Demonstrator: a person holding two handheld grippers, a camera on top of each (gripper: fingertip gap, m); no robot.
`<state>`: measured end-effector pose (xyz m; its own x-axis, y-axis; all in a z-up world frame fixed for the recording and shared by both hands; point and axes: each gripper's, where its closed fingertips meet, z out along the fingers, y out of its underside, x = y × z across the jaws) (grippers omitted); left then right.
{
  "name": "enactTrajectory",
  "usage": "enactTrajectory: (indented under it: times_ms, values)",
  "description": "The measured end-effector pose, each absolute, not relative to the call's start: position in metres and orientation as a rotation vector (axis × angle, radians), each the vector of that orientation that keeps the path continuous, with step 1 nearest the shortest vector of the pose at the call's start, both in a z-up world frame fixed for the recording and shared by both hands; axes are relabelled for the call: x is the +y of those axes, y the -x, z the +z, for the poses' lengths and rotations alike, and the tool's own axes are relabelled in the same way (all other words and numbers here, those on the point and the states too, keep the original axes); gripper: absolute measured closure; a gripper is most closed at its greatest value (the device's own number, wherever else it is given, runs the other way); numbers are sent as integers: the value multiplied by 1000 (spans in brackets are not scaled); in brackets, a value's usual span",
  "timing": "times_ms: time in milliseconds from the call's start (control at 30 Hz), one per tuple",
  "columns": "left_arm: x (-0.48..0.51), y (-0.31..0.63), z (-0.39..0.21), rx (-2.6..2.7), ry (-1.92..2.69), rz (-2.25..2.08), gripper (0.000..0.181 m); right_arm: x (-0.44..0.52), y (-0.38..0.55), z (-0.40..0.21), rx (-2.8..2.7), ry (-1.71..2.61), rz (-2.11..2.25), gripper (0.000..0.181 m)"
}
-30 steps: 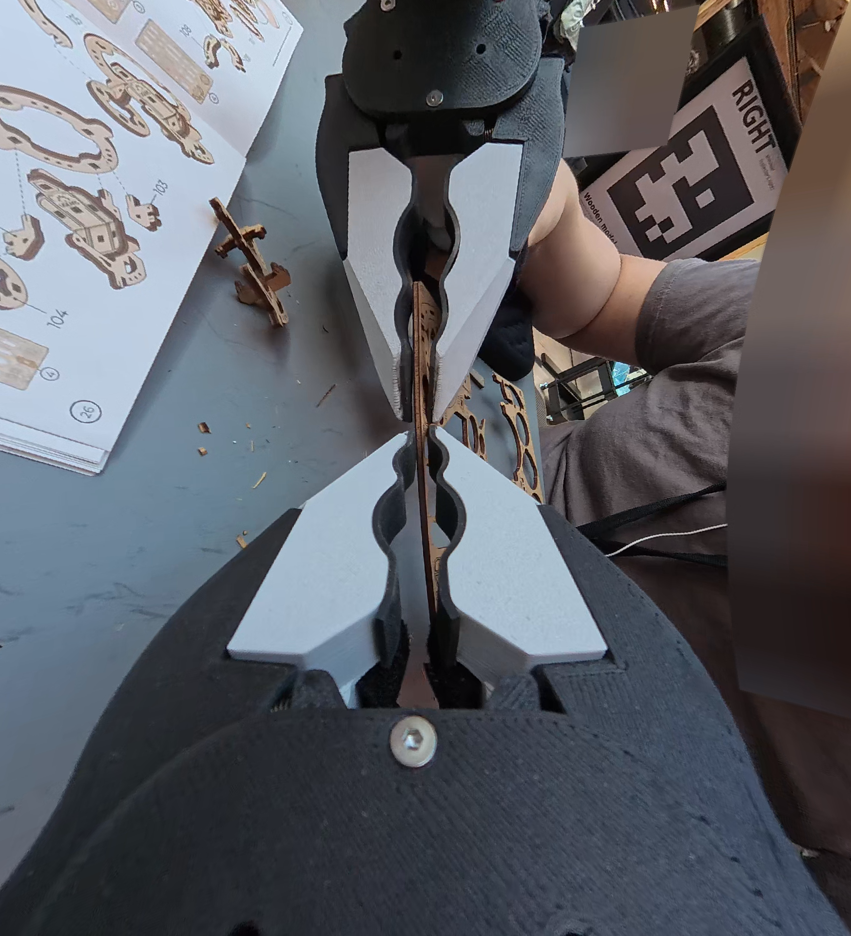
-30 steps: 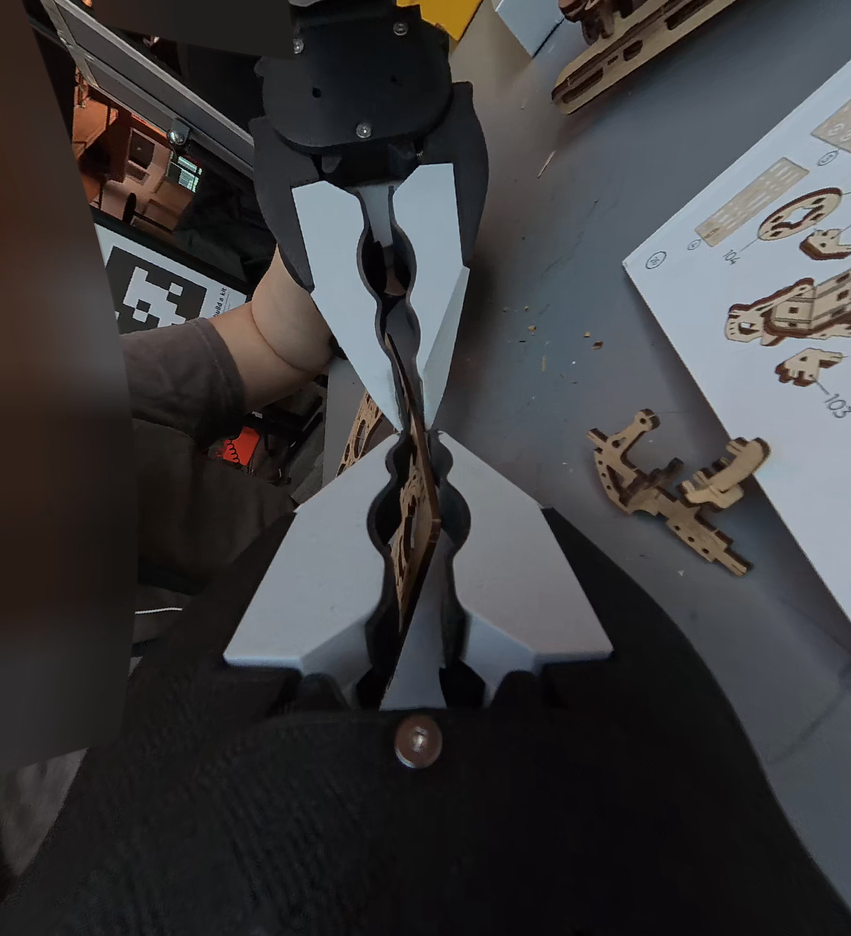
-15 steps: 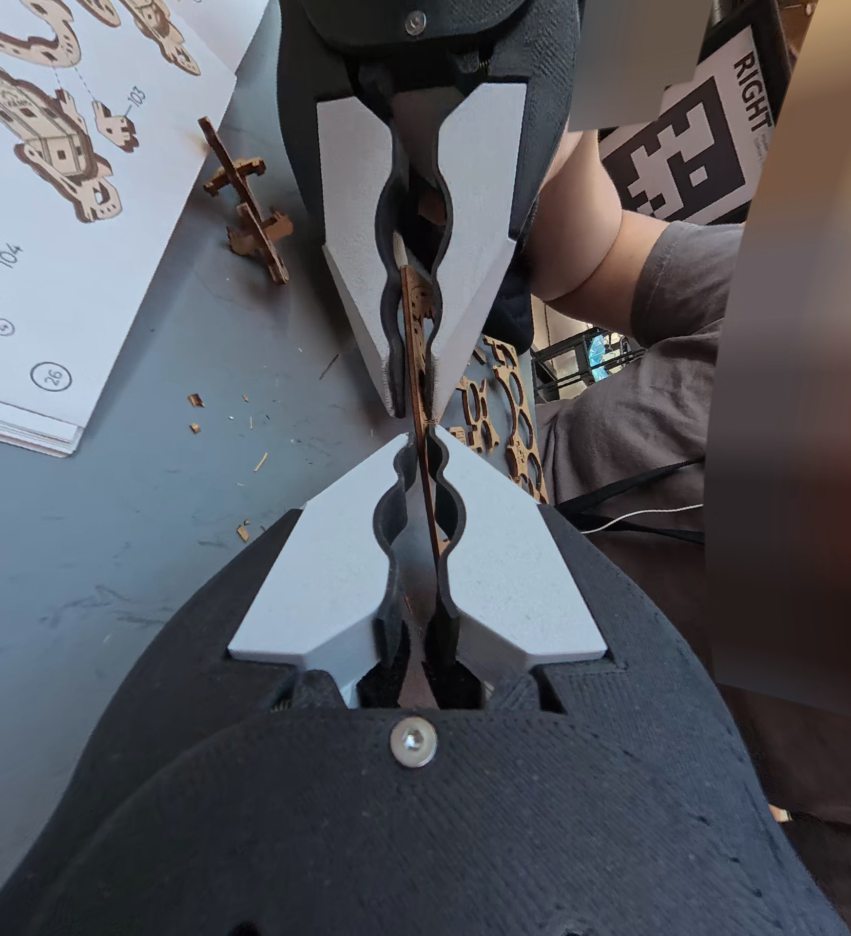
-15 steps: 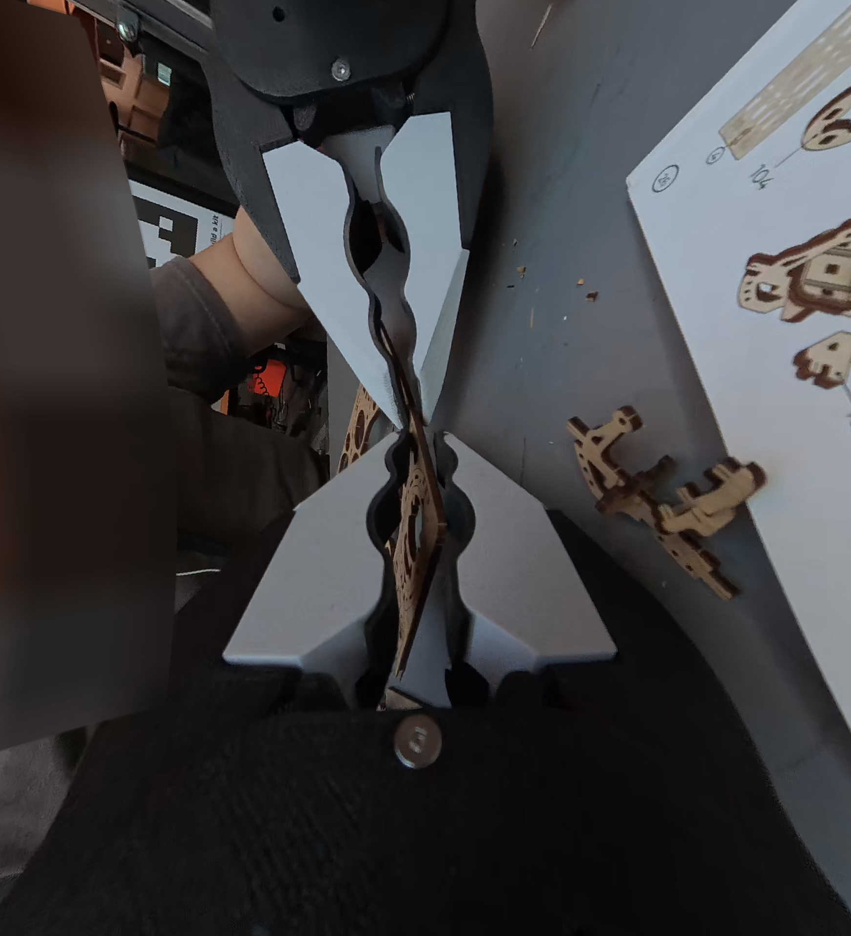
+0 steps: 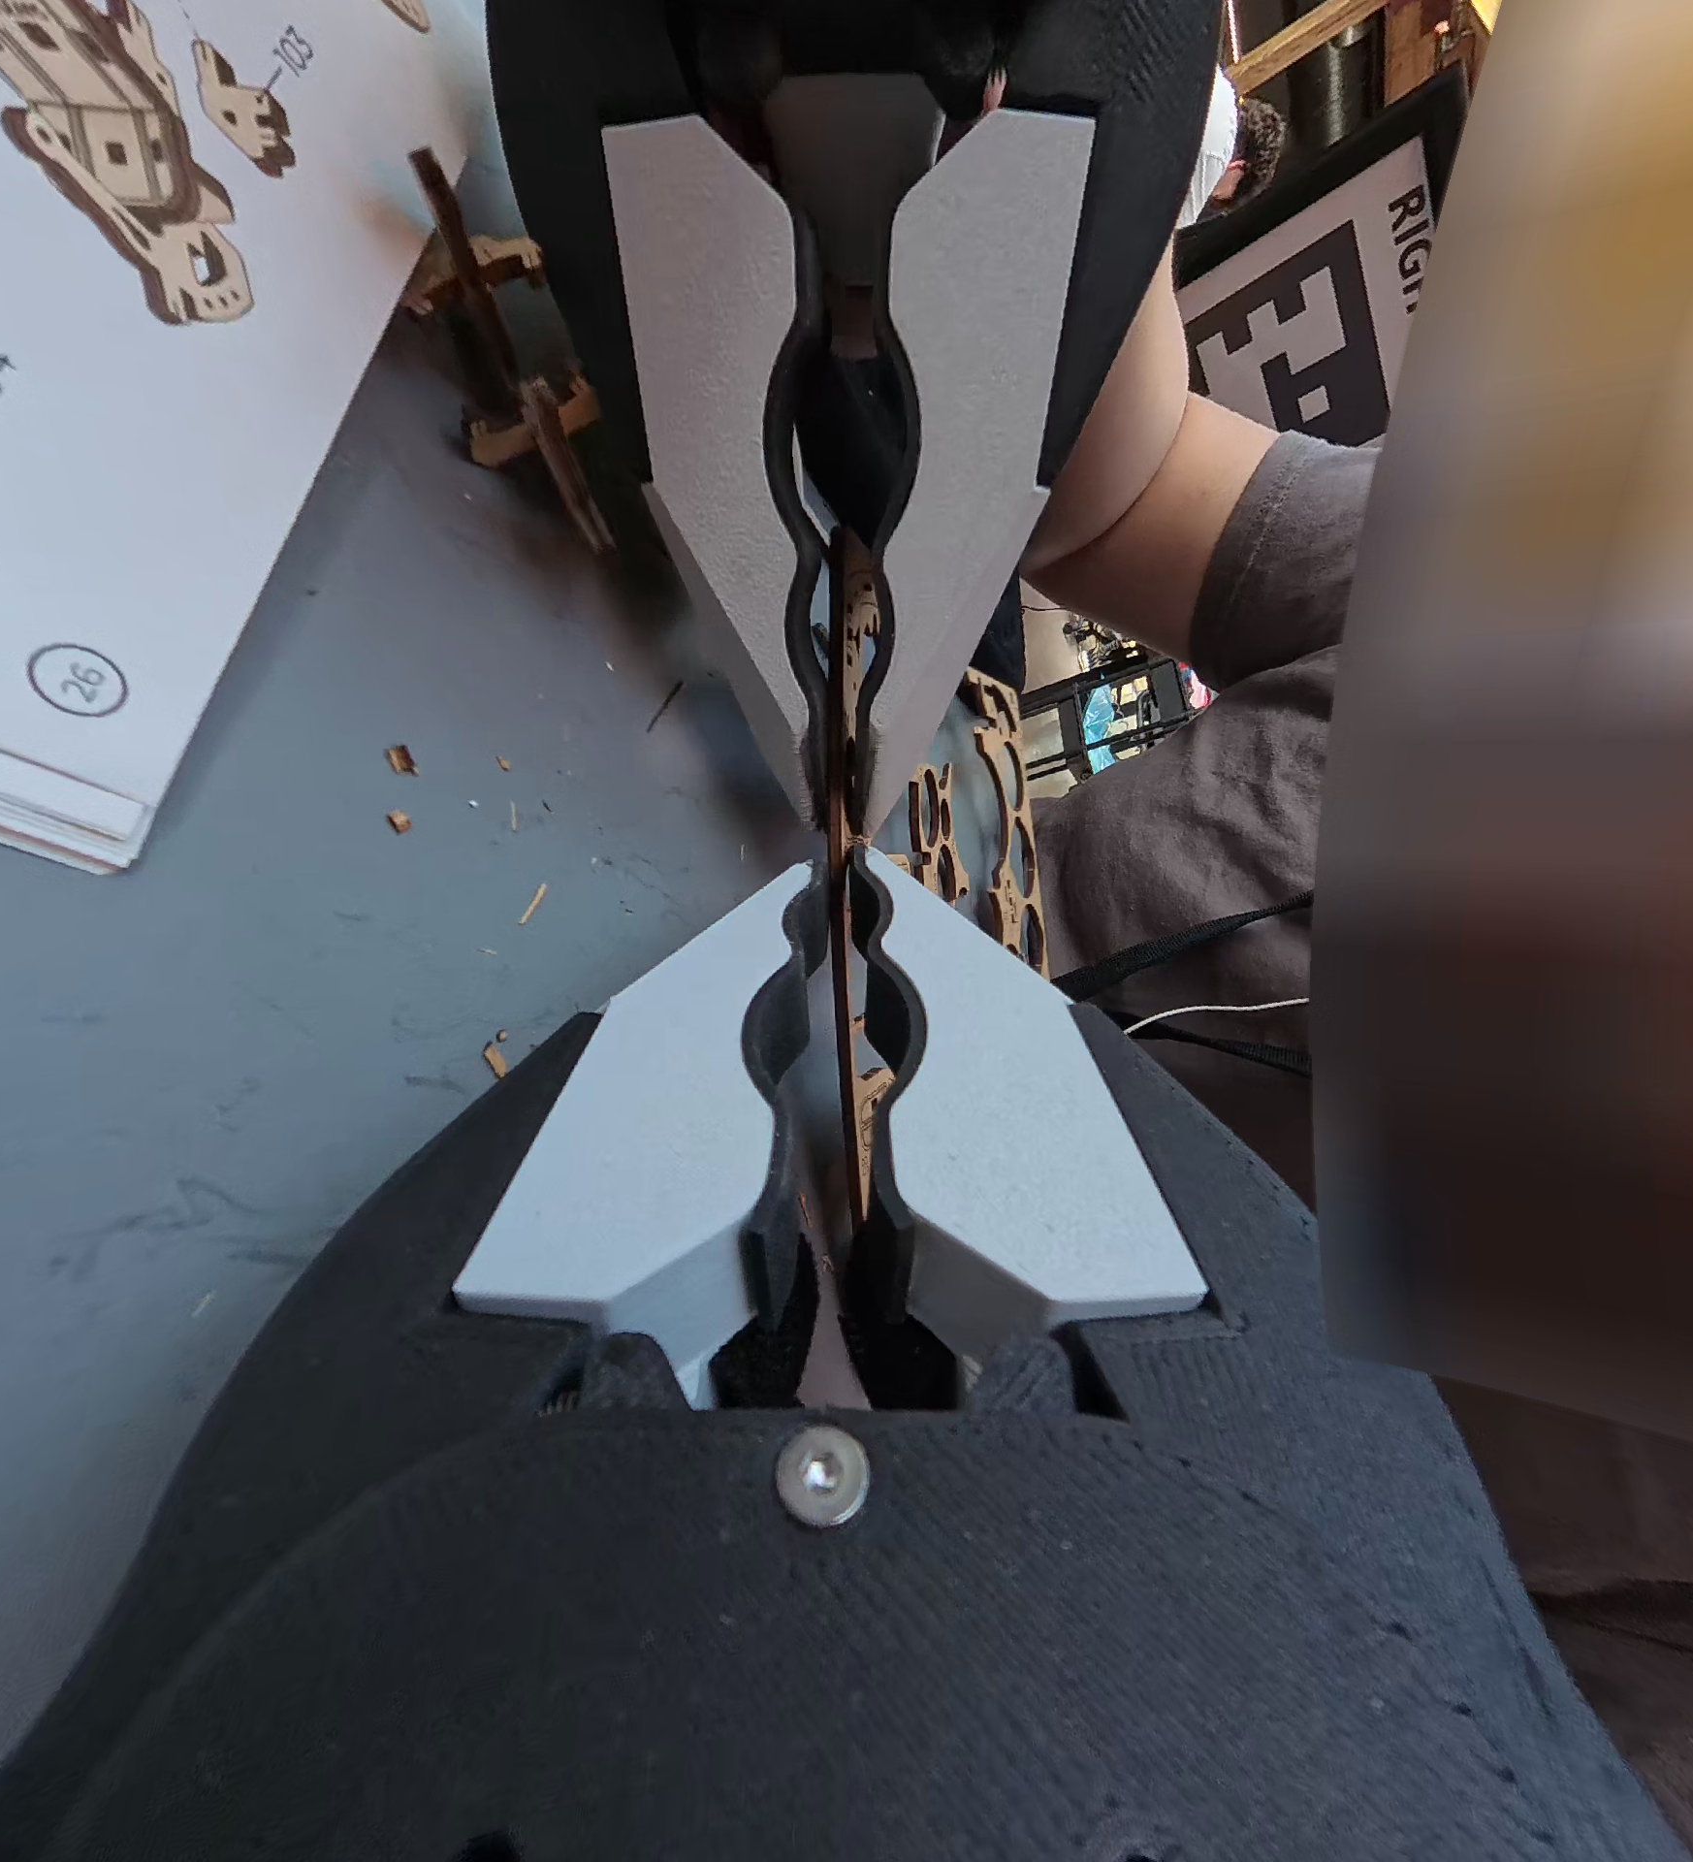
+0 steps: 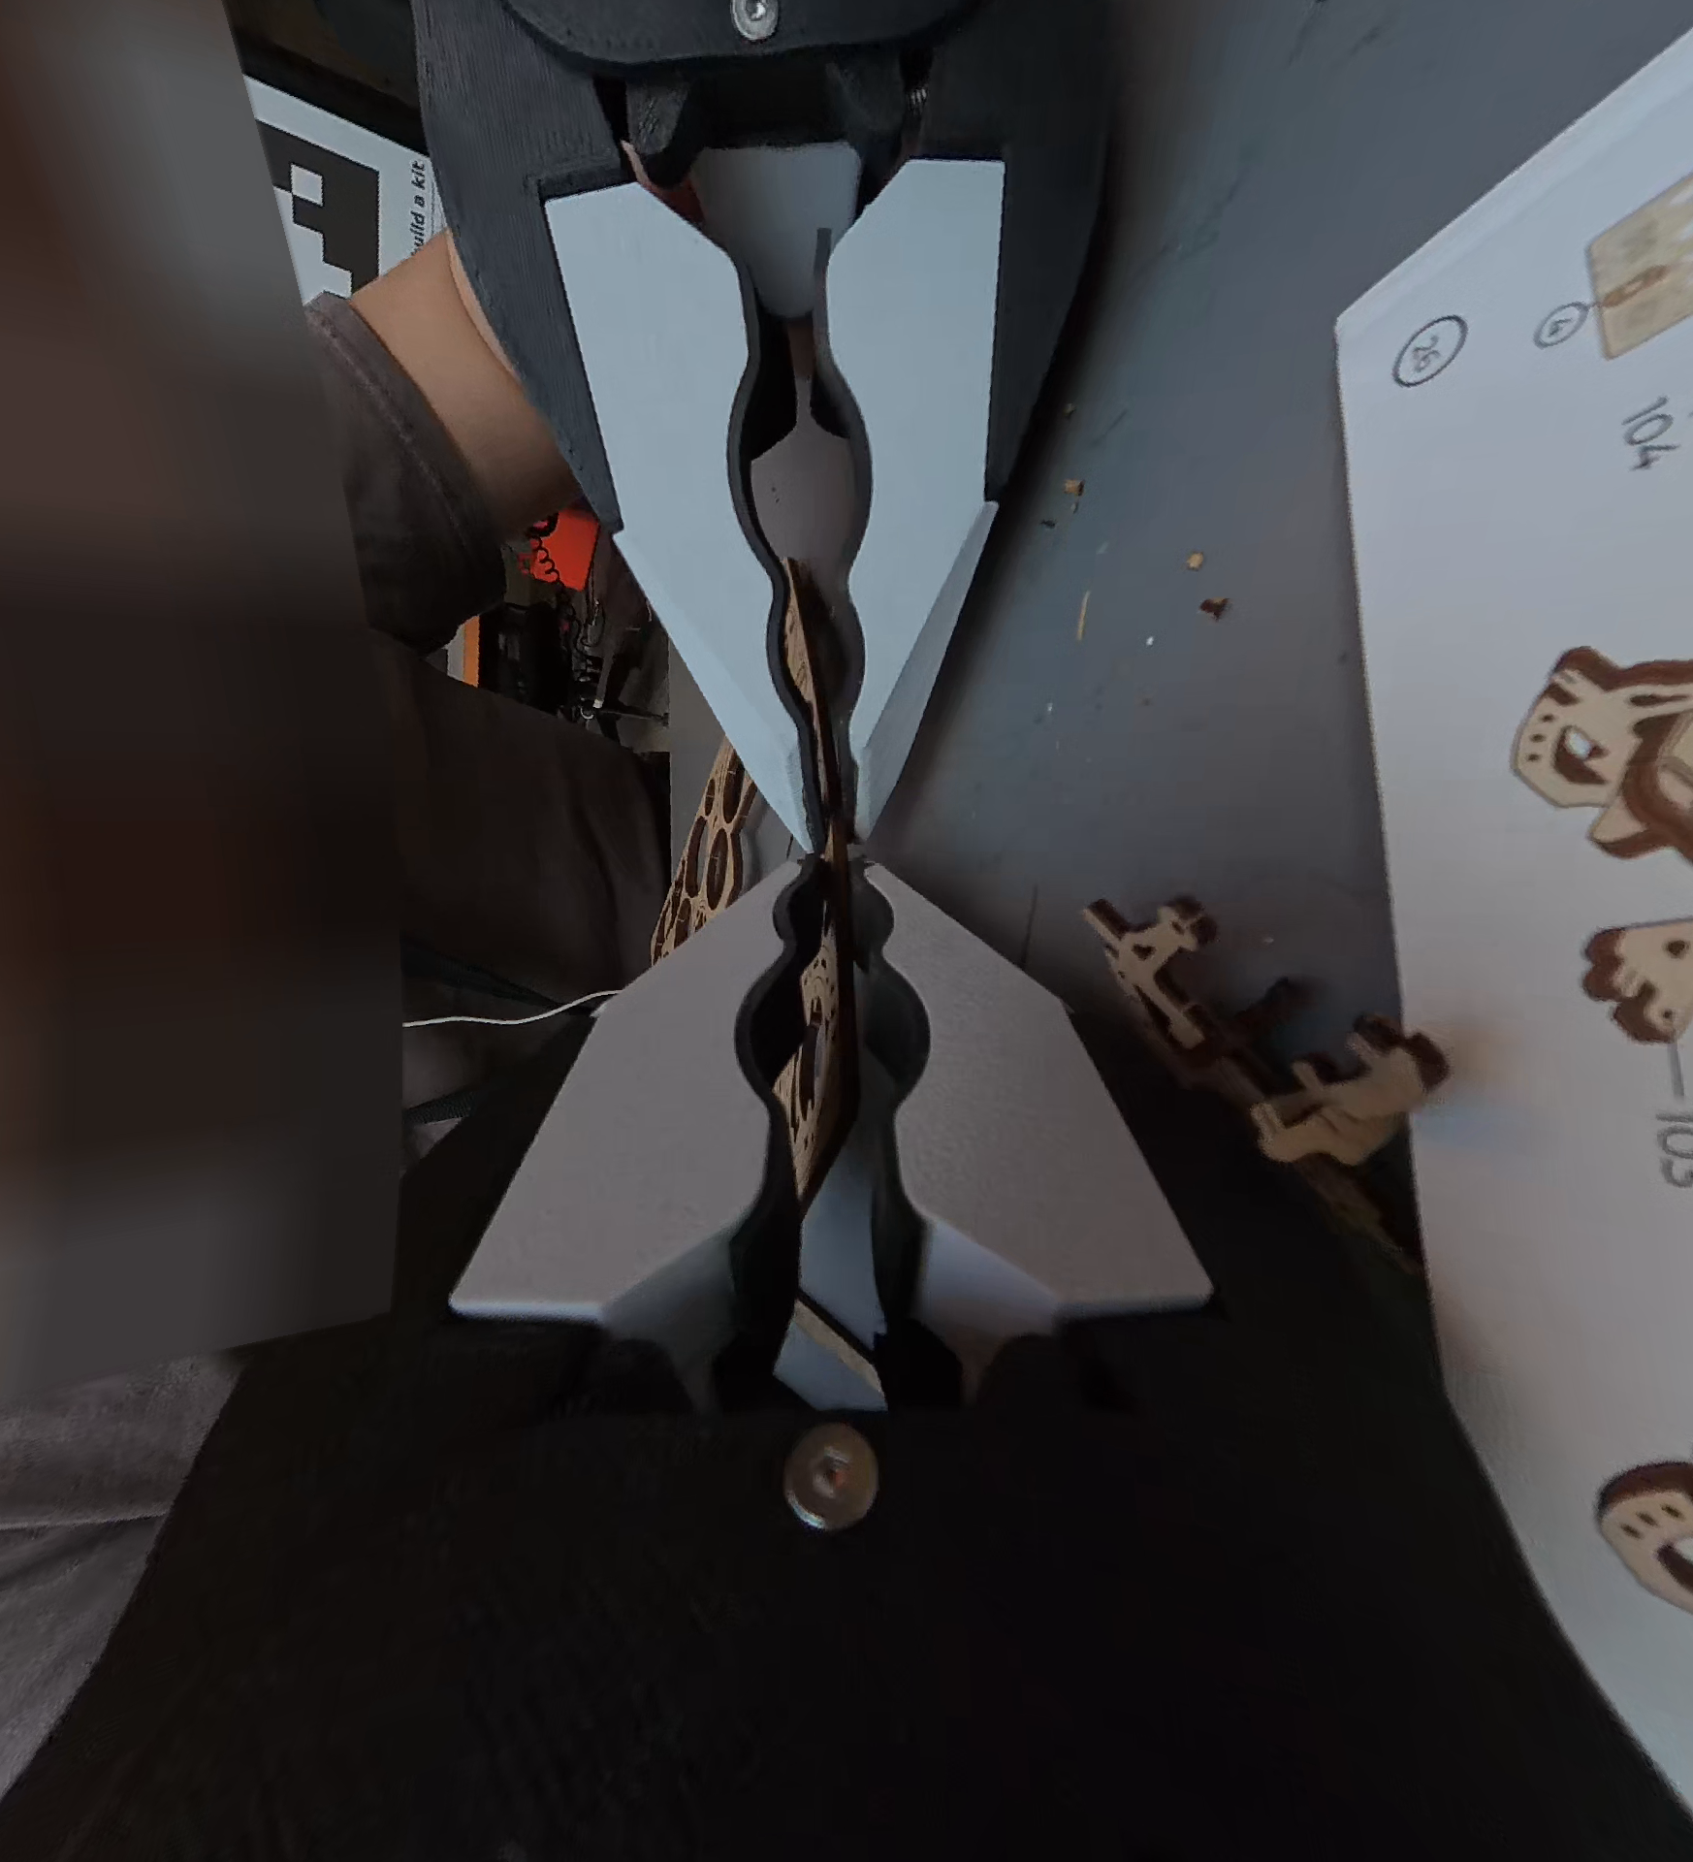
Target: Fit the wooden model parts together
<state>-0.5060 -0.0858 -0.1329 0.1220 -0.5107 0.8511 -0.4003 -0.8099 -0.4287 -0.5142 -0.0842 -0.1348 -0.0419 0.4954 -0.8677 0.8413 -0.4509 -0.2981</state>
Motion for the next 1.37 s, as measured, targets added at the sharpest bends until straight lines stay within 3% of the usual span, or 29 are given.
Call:
enactTrajectory:
  times_ms: [533,1367]
  values:
    - [-94,509,-114,1033,2142,-1837,181,-90,519,-116,1619,-2136,-1551,176]
    - [-104,534,-137,1068,2301,-1775,180,-99,544,-139,1299,-2118,-1683,175]
